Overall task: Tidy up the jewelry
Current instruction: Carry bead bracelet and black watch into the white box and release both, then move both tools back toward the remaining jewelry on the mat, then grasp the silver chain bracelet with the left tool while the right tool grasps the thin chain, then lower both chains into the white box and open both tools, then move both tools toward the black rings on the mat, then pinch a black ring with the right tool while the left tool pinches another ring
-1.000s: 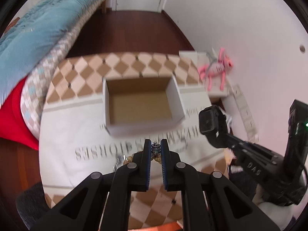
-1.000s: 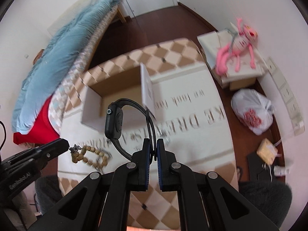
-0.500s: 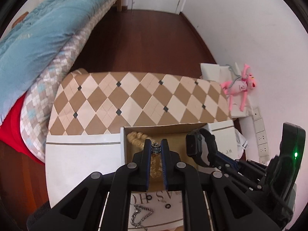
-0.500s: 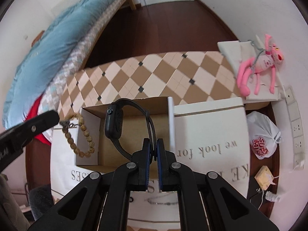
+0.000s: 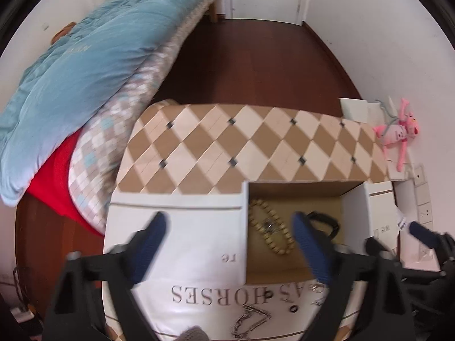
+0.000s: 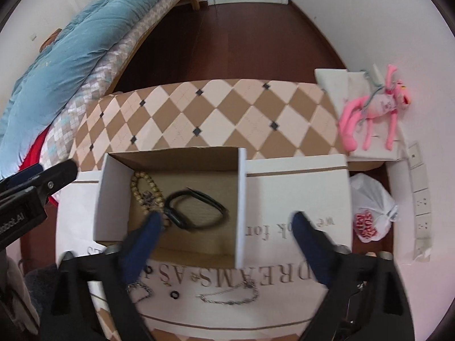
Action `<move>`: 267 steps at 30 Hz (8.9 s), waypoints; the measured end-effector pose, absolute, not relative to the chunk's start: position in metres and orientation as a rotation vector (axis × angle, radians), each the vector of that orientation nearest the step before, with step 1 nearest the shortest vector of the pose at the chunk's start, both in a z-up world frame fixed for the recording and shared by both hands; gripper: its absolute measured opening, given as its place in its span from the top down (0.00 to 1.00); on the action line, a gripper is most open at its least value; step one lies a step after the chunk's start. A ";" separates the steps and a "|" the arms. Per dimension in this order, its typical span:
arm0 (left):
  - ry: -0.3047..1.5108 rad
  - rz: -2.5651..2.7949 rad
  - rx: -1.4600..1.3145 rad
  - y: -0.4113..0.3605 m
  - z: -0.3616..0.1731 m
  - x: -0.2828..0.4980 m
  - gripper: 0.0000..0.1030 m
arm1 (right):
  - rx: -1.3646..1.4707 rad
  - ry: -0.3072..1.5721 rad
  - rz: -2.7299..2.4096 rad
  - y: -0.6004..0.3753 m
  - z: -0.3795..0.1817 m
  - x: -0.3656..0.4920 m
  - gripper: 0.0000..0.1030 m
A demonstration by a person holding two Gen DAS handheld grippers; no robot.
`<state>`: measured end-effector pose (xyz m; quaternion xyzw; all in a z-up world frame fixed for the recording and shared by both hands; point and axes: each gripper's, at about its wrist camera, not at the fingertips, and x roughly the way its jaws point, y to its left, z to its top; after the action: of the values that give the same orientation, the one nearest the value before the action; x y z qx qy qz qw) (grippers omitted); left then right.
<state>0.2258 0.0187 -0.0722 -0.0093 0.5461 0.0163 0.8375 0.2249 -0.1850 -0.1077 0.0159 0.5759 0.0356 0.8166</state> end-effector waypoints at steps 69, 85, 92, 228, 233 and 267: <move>1.333 -0.021 -0.019 0.026 -0.174 0.084 0.20 | 0.248 1.234 -0.006 -0.228 -0.150 0.059 0.31; 1.304 -0.186 0.093 -0.020 -0.192 0.094 0.91 | 0.327 1.243 -0.064 -0.245 -0.182 0.082 0.31; 1.297 -0.189 0.053 -0.014 -0.181 0.093 0.98 | 0.265 1.181 -0.047 -0.230 -0.191 0.114 0.31; 1.156 0.140 0.093 0.039 -0.098 0.080 0.00 | 0.222 1.204 0.144 -0.189 -0.118 0.079 0.12; 1.239 0.174 0.119 0.047 -0.144 0.091 0.00 | 0.264 1.233 0.195 -0.172 -0.166 0.090 0.34; 1.290 -0.034 0.144 -0.016 -0.187 0.125 0.23 | 0.148 1.173 -0.024 -0.218 -0.190 0.092 0.87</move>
<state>0.1246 -0.0162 -0.1875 0.0671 0.6006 -0.0156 0.7965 0.0918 -0.2176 -0.1903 0.0696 0.5528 -0.0115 0.8303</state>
